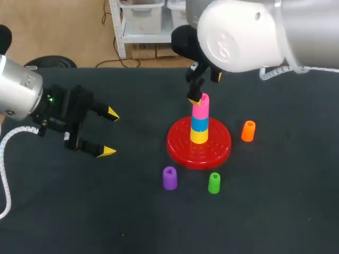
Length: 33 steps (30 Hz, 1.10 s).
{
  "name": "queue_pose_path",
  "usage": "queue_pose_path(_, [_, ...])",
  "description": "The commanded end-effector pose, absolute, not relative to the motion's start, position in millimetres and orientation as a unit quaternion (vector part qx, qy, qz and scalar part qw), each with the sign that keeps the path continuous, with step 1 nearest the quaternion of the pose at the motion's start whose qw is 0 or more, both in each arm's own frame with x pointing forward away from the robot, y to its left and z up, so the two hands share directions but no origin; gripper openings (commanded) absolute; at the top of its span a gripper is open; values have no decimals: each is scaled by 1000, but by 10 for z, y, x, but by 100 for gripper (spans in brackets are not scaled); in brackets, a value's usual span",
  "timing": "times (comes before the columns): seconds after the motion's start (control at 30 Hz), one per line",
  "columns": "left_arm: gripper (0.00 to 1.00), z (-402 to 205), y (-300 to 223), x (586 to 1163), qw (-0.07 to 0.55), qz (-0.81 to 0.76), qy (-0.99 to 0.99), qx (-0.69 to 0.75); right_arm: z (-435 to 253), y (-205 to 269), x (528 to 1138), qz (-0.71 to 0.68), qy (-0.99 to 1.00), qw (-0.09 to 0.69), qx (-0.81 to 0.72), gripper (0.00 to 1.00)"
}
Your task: Pick up and stack the cylinders on the red base in this order: pink,purple,orange,green
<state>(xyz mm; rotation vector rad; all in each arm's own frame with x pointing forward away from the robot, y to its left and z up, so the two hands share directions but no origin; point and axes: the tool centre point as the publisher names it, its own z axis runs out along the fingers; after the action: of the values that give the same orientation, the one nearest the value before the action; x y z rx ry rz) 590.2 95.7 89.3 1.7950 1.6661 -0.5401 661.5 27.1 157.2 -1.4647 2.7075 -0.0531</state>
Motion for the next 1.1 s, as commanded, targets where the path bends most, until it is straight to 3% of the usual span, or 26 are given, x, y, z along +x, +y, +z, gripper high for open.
queue_pose_path(0.03, [100, 884, 963, 5911, 312, -205, 630, 681, 1746, 266, 6314, -20, 871, 81, -484, 100])
queue_pose_path(0.57, [100, 884, 963, 5911, 312, -205, 630, 681, 1819, 529, 5715, 2, 840, 98, -533, 100])
queue_pose_path(1.1, [100, 884, 963, 5911, 312, -205, 630, 681, 1753, 544, 5636, 11, 844, 97, -527, 100])
